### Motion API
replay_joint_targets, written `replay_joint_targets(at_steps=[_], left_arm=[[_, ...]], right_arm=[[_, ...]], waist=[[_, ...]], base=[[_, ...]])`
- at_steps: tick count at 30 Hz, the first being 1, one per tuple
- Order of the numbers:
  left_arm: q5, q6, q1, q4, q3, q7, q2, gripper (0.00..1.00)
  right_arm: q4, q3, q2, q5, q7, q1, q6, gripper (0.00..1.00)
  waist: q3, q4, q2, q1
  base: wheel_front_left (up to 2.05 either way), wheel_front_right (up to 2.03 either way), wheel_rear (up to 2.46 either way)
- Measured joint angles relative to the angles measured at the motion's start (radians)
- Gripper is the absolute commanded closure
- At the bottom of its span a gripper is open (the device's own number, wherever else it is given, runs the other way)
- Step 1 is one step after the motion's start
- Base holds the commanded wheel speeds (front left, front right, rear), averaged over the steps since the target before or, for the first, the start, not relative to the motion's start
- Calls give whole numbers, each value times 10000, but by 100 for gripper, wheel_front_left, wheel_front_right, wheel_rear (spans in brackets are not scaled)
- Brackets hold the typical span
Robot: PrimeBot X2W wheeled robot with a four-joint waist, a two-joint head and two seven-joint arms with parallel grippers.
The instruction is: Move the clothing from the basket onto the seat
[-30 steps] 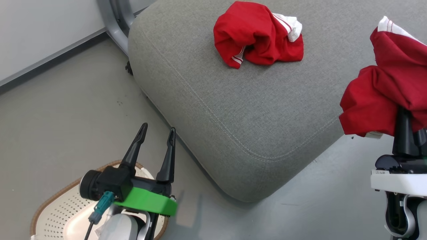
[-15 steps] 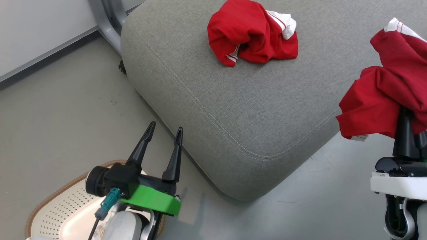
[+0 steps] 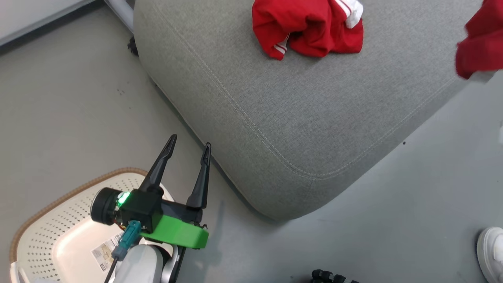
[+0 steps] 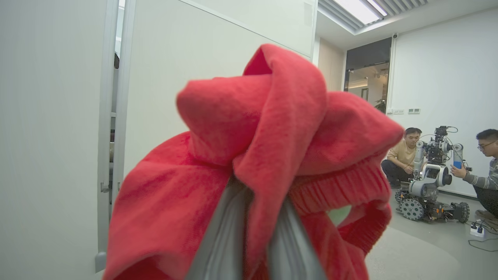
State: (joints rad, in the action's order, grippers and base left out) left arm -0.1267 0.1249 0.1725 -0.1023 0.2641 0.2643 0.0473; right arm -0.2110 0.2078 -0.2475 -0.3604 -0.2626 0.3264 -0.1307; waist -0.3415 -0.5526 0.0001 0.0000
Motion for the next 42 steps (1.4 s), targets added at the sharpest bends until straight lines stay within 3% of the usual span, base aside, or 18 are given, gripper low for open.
replay_joint_targets(at_steps=[12,21,29,42], left_arm=[[485,15,1220,261,857,0,0,0],[585,-119,1662,161,1114,-2,2,0],[610,-242,1809,194,1047,-2,4,0],[349,-326,1927,40,1267,-2,4,0]], right_arm=[[1569,1386,-2071,-1080,-2,3902,-2,100],[3954,1016,-2594,-1605,-2,5214,-2,100],[6368,-453,-2663,-2008,0,5271,-2,100],[8554,-3561,-2723,-3022,-2,5478,-4,100]], waist=[[-1706,595,0,0],[-2575,1609,0,1],[-3227,2398,0,1],[-3700,2977,0,1]], base=[[0,0,0],[0,0,0],[0,0,0],[0,0,0]])
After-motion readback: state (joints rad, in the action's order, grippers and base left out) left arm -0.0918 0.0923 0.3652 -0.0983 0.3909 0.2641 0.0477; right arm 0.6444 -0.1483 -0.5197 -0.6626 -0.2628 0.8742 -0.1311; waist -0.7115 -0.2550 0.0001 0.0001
